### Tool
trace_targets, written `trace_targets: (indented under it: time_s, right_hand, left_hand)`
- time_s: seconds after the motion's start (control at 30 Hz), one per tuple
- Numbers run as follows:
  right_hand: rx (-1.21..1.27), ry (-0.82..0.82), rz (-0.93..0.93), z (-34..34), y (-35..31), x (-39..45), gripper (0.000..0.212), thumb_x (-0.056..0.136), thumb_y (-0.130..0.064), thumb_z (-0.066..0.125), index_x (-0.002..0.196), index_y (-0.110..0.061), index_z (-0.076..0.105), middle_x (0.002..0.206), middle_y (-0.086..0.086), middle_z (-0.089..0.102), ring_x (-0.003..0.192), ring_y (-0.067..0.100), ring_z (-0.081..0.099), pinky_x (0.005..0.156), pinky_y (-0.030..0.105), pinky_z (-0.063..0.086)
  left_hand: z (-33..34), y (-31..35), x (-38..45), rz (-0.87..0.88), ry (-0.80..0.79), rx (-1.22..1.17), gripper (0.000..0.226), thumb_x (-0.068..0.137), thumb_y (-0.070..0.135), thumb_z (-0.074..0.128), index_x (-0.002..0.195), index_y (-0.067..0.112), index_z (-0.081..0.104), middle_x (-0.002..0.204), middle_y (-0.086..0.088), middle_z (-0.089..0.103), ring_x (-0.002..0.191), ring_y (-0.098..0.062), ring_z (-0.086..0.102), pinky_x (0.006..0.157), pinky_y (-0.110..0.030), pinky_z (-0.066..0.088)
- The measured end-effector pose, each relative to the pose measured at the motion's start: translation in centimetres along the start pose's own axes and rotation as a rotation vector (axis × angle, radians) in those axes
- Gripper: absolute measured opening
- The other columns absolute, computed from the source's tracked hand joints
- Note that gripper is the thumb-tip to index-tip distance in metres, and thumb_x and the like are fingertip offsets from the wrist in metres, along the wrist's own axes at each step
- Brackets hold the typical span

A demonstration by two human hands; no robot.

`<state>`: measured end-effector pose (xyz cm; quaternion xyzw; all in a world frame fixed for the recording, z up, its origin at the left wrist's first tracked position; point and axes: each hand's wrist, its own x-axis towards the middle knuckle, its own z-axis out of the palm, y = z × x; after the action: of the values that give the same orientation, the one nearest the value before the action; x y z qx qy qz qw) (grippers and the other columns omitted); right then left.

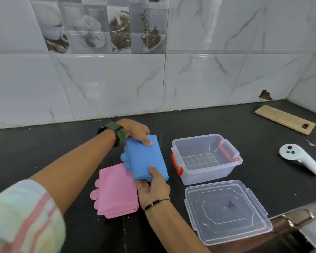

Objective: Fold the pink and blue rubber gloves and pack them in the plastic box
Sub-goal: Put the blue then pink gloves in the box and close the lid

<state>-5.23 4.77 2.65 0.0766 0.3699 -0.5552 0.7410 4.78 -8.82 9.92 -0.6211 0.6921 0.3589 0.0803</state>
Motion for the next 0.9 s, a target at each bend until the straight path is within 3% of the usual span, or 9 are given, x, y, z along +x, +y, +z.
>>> trace_targets:
  time_s: [0.1, 0.23, 0.33, 0.43, 0.5, 0.6, 0.67, 0.8, 0.9]
  right_hand:
    - [-0.084, -0.097, -0.021, 2.0, -2.3, -0.8, 0.016, 0.085, 0.006, 0.058, 0.096, -0.006, 0.056, 0.093, 0.016, 0.064, 0.078, 0.031, 0.063, 0.069, 0.047, 0.054]
    - [-0.371, -0.240, -0.141, 3.7, -9.5, -1.0, 0.020, 0.086, 0.004, 0.057, 0.103, -0.006, 0.058, 0.085, 0.011, 0.066, 0.068, 0.023, 0.066, 0.048, 0.033, 0.059]
    - [-0.655, -0.293, -0.243, 3.9, -16.8, -0.2, 0.008, 0.087, -0.001, 0.058, 0.089, -0.008, 0.060, 0.082, 0.007, 0.066, 0.063, 0.019, 0.068, 0.052, 0.035, 0.060]
    - [-0.843, -0.256, -0.243, 3.5, -23.1, 1.5, 0.003, 0.090, -0.007, 0.057, 0.091, -0.006, 0.059, 0.089, 0.009, 0.063, 0.073, 0.022, 0.064, 0.050, 0.035, 0.060]
    - [-0.955, -0.197, -0.210, 2.8, -26.0, 3.0, 0.009, 0.093, -0.012, 0.055, 0.098, -0.005, 0.057, 0.089, 0.010, 0.062, 0.074, 0.022, 0.063, 0.043, 0.032, 0.058]
    - [-1.143, -0.116, -0.141, 1.4, -28.0, 5.4, 0.016, 0.095, -0.014, 0.052, 0.108, -0.006, 0.053, 0.085, 0.010, 0.061, 0.070, 0.021, 0.060, 0.039, 0.028, 0.055]
    - [-1.267, -0.080, -0.098, 0.6, -28.2, 6.9, 0.018, 0.096, -0.013, 0.050, 0.111, -0.003, 0.052, 0.084, 0.010, 0.061, 0.070, 0.022, 0.060, 0.048, 0.033, 0.058]
    - [-1.536, -0.079, -0.180, 0.7, -27.8, 8.8, 0.033, 0.093, -0.003, 0.049, 0.122, 0.011, 0.046, 0.100, 0.019, 0.060, 0.088, 0.029, 0.061, 0.088, 0.047, 0.053]
    - [-1.722, -0.071, -0.220, 1.1, -27.3, 9.1, 0.013, 0.091, -0.002, 0.046, 0.102, 0.004, 0.047, 0.118, 0.026, 0.058, 0.112, 0.036, 0.059, 0.099, 0.050, 0.047]
  left_hand:
    - [-2.0, 0.7, -2.0, -0.037, 0.164, -0.053, 0.041, 0.092, 0.029, 0.056, 0.115, -0.005, 0.057, 0.097, -0.010, 0.058, 0.076, -0.022, 0.055, 0.051, -0.020, 0.047]
    - [-2.9, 3.1, -3.5, 0.001, 0.423, -0.484, 0.021, 0.093, 0.026, 0.055, 0.096, 0.006, 0.056, 0.088, -0.008, 0.058, 0.077, -0.023, 0.055, 0.069, -0.031, 0.046]
    - [-1.4, 6.7, -2.7, 0.070, 0.534, -0.780, 0.017, 0.094, 0.019, 0.054, 0.096, 0.003, 0.054, 0.086, -0.011, 0.059, 0.072, -0.023, 0.057, 0.066, -0.031, 0.046]
    - [1.8, 10.4, -0.9, 0.098, 0.467, -1.085, 0.020, 0.097, 0.011, 0.046, 0.078, 0.006, 0.052, 0.056, -0.007, 0.065, 0.044, -0.017, 0.063, 0.041, -0.026, 0.052]
    - [4.1, 12.4, 0.6, 0.067, 0.407, -1.188, 0.016, 0.097, 0.007, 0.041, 0.084, 0.007, 0.051, 0.057, -0.010, 0.061, 0.039, -0.017, 0.060, 0.032, -0.027, 0.050]
    - [6.9, 13.9, 2.6, -0.020, 0.338, -1.276, 0.008, 0.098, 0.005, 0.037, 0.103, 0.008, 0.042, 0.075, -0.011, 0.053, 0.061, -0.021, 0.055, 0.060, -0.045, 0.053]
    - [8.4, 14.1, 3.9, -0.099, 0.315, -1.303, 0.009, 0.098, 0.003, 0.034, 0.104, 0.007, 0.039, 0.078, -0.012, 0.053, 0.065, -0.023, 0.053, 0.072, -0.048, 0.047]
    - [9.9, 14.3, 5.2, -0.247, 0.355, -1.380, 0.014, 0.095, -0.001, 0.034, 0.102, 0.003, 0.045, 0.078, -0.016, 0.058, 0.063, -0.027, 0.058, 0.042, -0.041, 0.054]
    - [10.2, 14.5, 5.2, -0.338, 0.300, -1.382, 0.024, 0.097, 0.000, 0.030, 0.079, 0.007, 0.043, 0.062, -0.014, 0.062, 0.060, -0.024, 0.056, 0.038, -0.040, 0.052]
